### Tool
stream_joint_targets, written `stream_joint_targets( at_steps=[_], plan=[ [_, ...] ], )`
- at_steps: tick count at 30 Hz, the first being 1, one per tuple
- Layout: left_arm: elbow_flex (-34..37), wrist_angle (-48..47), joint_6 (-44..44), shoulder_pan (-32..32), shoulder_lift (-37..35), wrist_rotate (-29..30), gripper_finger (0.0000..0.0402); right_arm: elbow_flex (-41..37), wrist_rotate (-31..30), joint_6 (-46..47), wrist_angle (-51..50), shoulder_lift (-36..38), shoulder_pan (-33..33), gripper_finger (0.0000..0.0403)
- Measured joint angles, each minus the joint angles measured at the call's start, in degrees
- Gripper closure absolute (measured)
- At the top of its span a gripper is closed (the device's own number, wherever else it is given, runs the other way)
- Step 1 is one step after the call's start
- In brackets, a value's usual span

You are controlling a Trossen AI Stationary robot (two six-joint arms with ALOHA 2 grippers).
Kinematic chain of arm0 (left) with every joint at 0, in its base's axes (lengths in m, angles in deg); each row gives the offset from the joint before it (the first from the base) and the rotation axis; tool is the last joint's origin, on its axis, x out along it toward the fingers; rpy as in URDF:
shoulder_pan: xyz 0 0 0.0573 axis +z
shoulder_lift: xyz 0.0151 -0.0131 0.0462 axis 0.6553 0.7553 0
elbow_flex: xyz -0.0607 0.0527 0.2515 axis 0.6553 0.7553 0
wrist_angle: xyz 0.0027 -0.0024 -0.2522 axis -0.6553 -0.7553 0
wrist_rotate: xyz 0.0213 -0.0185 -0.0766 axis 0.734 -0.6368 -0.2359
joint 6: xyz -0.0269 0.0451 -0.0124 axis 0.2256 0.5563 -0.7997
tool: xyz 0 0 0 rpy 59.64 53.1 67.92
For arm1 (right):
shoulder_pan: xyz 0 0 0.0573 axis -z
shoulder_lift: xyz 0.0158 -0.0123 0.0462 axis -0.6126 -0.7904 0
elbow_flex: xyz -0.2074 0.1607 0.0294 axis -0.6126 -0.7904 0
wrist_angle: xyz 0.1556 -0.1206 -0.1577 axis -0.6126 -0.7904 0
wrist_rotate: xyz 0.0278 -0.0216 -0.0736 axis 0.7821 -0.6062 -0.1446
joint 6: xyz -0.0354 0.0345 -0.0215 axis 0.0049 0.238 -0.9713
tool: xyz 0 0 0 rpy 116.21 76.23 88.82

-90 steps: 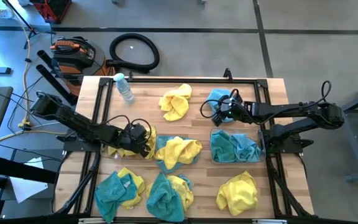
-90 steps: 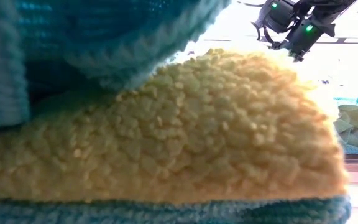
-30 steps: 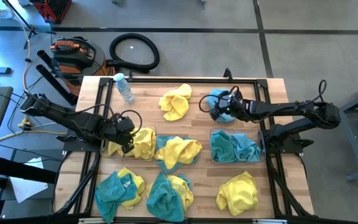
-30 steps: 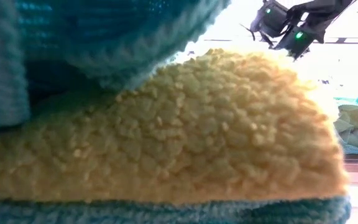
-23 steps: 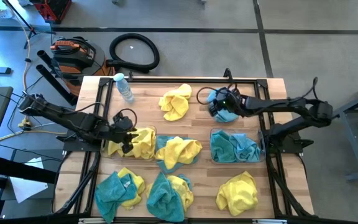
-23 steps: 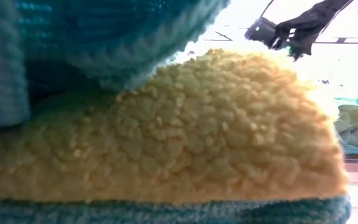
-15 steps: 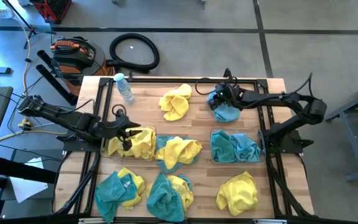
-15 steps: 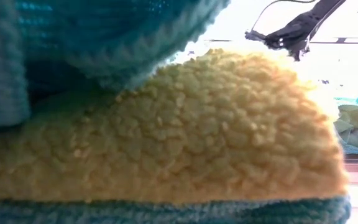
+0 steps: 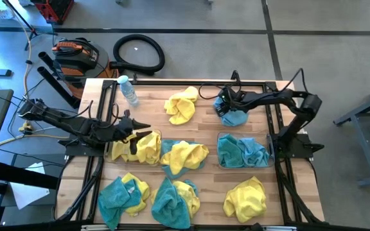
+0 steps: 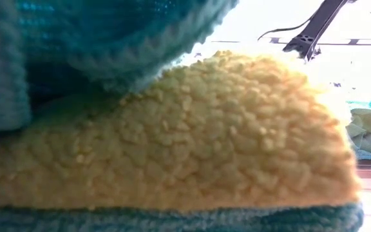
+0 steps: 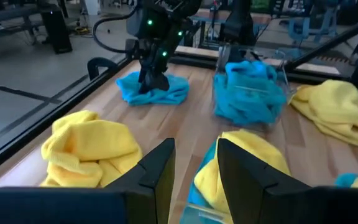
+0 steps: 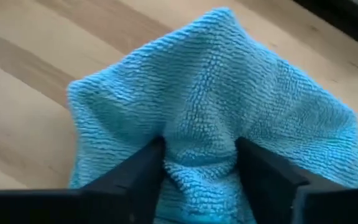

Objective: Sort microfiber towel by color & place in baskets
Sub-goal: Put the blue microfiber cloth into the right transparent bin

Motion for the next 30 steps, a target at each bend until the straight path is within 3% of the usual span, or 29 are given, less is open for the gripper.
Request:
stream_joint_targets(
  at_steps=[7,12,20,30],
  plan=[
    [0.0,1.6,0.0,0.0,0.0,1.1,0.0291,-0.2,2.0,-2.1,-0.3,0.9,0.0,0.0382],
    [0.0,1.4,-0.1,0.0,0.3,1.5,0.0291,-0.7,3.2,-2.7,-3.4,7.8,0.0,0.0384],
    [0.0,1.5,1.4,0.1,0.3,1.7,0.0291,-0.5,3.0,-3.1,-11.9,26.2,-2.3,0.0398],
    [0.0,1.4,1.3,0.1,0.4,1.7,0.0291,-0.5,-2.8,2.7,-18.3,46.6,-15.3,0.0400]
  ],
)
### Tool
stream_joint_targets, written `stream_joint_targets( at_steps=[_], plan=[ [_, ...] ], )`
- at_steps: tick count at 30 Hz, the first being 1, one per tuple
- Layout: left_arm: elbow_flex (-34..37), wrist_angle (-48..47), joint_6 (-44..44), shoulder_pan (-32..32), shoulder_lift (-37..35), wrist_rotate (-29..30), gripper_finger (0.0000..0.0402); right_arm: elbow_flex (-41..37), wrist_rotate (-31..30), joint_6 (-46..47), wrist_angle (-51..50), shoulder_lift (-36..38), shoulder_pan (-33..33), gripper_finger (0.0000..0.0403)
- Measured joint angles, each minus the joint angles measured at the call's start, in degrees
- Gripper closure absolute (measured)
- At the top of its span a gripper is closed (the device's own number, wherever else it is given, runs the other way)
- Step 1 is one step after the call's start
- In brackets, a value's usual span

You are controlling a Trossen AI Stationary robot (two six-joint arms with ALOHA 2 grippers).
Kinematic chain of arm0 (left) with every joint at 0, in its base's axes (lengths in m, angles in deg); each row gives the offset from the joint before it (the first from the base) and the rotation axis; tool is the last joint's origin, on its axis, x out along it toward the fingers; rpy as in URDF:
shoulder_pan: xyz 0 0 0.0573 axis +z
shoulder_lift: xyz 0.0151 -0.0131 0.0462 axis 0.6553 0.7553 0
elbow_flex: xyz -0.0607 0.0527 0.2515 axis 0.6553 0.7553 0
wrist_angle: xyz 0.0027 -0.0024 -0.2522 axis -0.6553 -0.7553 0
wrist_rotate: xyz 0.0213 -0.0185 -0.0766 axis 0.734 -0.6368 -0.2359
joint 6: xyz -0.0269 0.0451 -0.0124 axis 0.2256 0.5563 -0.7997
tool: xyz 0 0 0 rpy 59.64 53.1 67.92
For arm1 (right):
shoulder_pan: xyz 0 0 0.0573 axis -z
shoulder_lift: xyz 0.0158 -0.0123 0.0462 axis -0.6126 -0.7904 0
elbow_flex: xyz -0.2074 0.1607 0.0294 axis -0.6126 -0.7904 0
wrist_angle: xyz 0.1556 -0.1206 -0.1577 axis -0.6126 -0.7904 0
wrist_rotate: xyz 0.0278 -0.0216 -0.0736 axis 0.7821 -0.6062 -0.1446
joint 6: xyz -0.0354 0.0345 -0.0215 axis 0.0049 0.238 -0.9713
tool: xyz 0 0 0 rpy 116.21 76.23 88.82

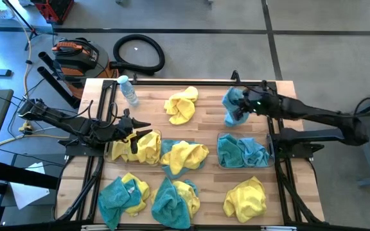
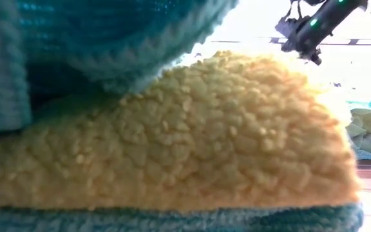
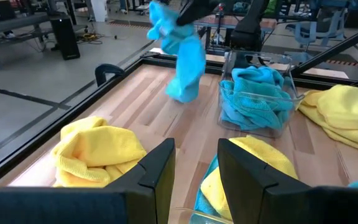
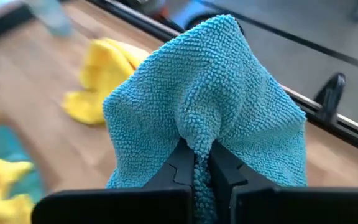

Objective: Sort microfiber towel by color & place in baskets
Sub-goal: Put the blue microfiber cloth into the right transparent bin

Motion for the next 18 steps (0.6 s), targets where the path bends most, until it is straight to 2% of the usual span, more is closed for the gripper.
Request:
stream_joint_targets(
  at_steps=[8,12,18],
  plan=[
    [0.0,0.0,-1.3,0.0,0.0,0.0,0.0291,0.2,-5.4,5.3,-0.3,8.1,-12.9,0.0402],
    [0.0,-0.1,-1.4,0.0,0.0,0.0,0.0291,3.9,-8.2,6.9,-3.3,8.4,-18.3,0.0402],
    [0.0,-0.5,-1.4,0.0,0.0,0.0,0.0291,11.1,-8.6,8.5,-7.3,7.6,-25.6,0.0402]
  ],
)
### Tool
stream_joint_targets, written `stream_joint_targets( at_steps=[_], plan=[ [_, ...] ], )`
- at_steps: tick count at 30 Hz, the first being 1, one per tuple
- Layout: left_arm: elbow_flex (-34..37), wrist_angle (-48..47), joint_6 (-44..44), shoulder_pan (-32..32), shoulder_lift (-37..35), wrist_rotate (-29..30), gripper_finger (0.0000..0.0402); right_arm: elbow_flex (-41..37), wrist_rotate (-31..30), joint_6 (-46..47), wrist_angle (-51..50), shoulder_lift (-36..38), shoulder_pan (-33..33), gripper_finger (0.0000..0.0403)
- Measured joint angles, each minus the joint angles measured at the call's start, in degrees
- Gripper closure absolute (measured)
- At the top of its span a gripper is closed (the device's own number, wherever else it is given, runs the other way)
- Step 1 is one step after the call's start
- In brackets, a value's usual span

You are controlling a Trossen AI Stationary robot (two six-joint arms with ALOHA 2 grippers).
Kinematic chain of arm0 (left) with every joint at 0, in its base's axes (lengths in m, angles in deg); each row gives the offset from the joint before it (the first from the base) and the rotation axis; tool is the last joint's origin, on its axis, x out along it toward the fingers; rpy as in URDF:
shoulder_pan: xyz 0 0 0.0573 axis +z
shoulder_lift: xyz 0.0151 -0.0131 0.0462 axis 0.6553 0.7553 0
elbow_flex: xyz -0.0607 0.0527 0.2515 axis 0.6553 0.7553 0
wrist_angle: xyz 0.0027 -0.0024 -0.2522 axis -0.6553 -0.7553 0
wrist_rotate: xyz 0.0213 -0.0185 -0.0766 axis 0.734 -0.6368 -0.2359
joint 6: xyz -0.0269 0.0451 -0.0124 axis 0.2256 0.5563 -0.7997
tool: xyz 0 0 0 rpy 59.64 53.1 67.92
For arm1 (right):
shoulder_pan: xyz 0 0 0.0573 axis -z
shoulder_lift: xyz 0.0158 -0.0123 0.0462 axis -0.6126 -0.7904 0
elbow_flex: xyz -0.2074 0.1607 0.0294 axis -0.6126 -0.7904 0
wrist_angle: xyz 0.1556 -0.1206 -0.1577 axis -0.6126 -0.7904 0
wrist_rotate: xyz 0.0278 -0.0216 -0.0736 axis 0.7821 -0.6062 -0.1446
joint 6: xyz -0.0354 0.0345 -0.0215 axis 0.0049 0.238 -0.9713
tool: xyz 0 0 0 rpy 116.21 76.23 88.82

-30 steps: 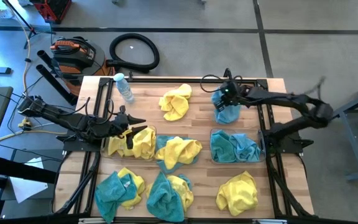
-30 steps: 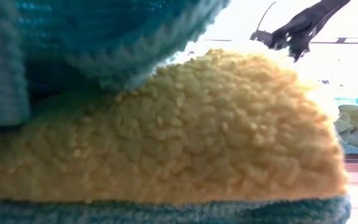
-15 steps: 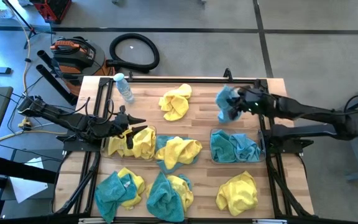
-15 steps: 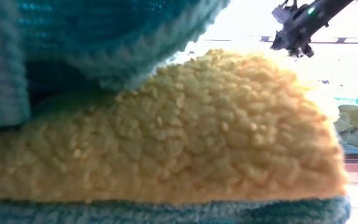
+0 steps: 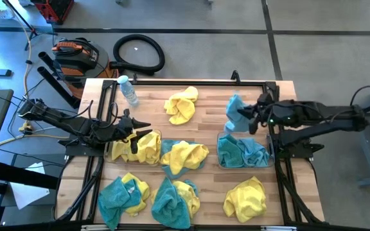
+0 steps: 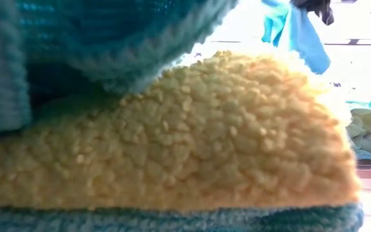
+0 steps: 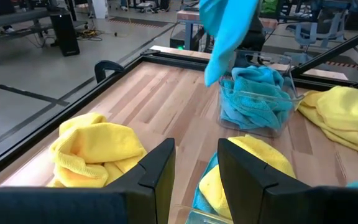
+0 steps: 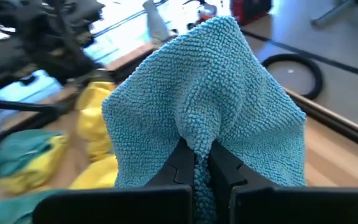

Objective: Sort microfiber towel by color & place in baskets
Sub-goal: Put the blue microfiber cloth into the right transparent bin

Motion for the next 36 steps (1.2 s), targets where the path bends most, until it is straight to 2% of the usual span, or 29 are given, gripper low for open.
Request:
stream_joint_targets(
  at_steps=[10,22,30,33,36],
  plan=[
    [0.0,0.1,0.0,0.0,1.9,0.0,0.0291,11.1,-3.8,13.1,-20.2,-4.6,-10.2,0.0402],
    [0.0,0.1,0.0,0.0,2.3,1.4,0.0291,18.2,-3.7,18.9,-19.8,-11.4,-20.8,0.0402],
    [0.0,0.0,0.0,0.0,2.3,1.5,0.0291,19.0,-6.3,22.0,-22.0,-17.4,-22.5,0.0402],
    [0.0,0.0,0.0,0.0,2.3,1.5,0.0291,19.0,-7.7,26.0,-26.0,-21.7,-22.5,0.0402],
    [0.0,0.0,0.0,0.0,2.3,1.5,0.0291,18.1,-9.7,34.1,-31.3,-25.8,-22.5,0.0402]
  ],
)
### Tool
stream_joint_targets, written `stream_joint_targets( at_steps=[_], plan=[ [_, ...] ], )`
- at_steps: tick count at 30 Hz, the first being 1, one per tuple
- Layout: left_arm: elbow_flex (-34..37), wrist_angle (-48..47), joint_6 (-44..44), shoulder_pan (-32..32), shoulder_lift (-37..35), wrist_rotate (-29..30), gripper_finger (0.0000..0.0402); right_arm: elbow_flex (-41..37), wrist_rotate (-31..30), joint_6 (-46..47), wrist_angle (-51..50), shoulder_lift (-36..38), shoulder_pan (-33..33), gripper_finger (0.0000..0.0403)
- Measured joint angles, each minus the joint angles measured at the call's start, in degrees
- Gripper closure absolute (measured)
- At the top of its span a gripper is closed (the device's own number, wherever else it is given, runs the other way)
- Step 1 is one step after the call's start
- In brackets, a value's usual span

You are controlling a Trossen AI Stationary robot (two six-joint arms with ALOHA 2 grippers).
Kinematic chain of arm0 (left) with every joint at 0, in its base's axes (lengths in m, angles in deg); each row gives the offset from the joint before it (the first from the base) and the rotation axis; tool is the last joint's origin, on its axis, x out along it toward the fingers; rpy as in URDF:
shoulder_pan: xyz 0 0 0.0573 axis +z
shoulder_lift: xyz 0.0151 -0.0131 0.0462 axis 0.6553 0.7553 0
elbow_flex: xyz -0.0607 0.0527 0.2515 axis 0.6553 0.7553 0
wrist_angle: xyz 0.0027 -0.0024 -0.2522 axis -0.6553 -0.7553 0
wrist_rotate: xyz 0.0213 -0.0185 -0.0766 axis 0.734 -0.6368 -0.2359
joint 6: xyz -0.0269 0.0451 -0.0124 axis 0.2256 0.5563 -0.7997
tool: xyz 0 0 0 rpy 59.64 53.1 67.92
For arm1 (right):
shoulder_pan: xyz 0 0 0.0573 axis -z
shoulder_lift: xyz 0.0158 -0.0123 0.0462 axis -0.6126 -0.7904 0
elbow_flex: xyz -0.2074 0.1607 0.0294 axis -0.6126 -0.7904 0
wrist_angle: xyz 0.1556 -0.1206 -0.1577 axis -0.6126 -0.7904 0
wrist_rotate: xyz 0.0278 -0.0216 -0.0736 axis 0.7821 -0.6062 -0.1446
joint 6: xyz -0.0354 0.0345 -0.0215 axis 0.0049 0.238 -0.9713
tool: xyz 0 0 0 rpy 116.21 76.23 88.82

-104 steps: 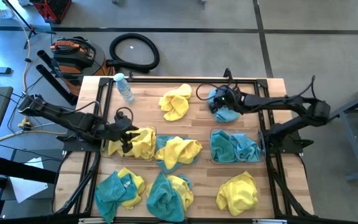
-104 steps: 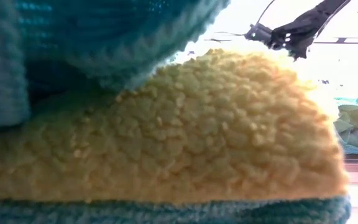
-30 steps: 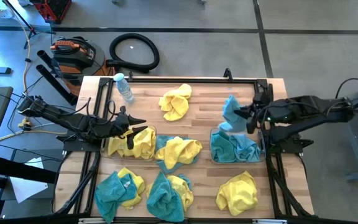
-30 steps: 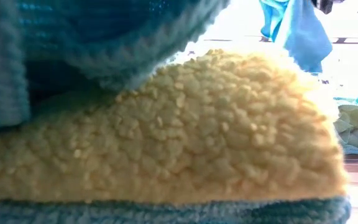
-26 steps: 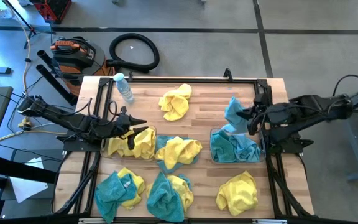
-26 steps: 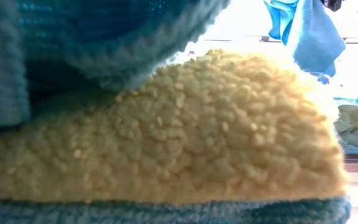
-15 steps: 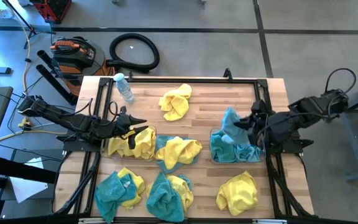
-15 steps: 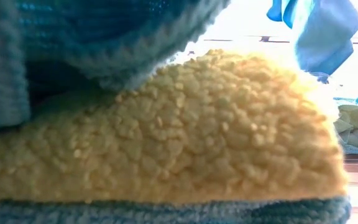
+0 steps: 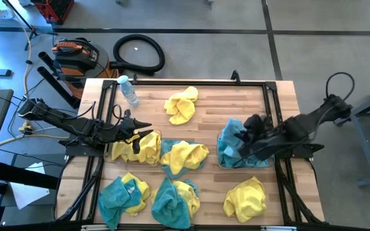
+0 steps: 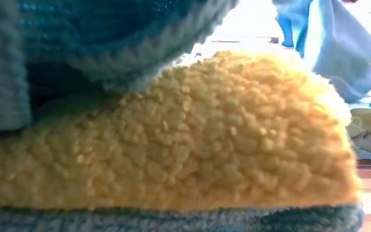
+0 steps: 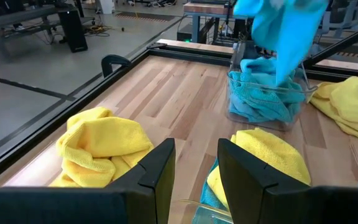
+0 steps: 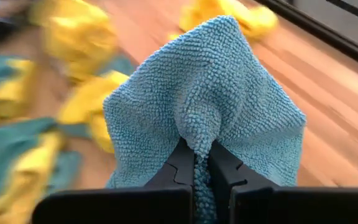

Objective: Sort microfiber towel by color & place in baskets
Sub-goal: Put the blue microfiber cloth into the right transparent bin

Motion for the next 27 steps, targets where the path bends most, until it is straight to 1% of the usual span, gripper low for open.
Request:
stream_joint_targets(
  at_steps=[3,5,8,12,15,19,23,27],
  plan=[
    [0.0,0.0,0.0,0.0,0.0,0.0,0.0291,-3.6,1.5,5.7,-0.9,-2.2,-0.2,0.0402],
    [0.0,0.0,0.0,0.0,0.0,0.0,0.0291,-7.4,2.1,8.1,2.1,-2.4,-0.9,0.0402],
    [0.0,0.0,0.0,0.0,0.0,0.0,0.0291,-13.3,3.4,9.7,9.8,-2.2,-1.8,0.0402],
    [0.0,0.0,0.0,0.0,0.0,-0.2,0.0291,-20.7,3.5,9.7,20.2,-2.0,-2.4,0.0402],
    [0.0,0.0,0.0,0.0,0.0,-0.2,0.0291,-25.8,5.9,8.8,25.8,-2.0,-1.8,0.0402],
    [0.0,0.0,0.0,0.0,0.0,-0.2,0.0291,-31.7,9.3,8.6,31.0,-2.0,-0.5,0.0402],
    [0.0,0.0,0.0,0.0,0.0,-0.2,0.0291,-36.0,10.7,8.6,35.5,-2.0,0.6,0.0402],
    [0.0,0.0,0.0,0.0,0.0,-0.2,0.0291,-39.6,11.0,7.3,41.3,-2.0,1.5,0.0392]
  ],
)
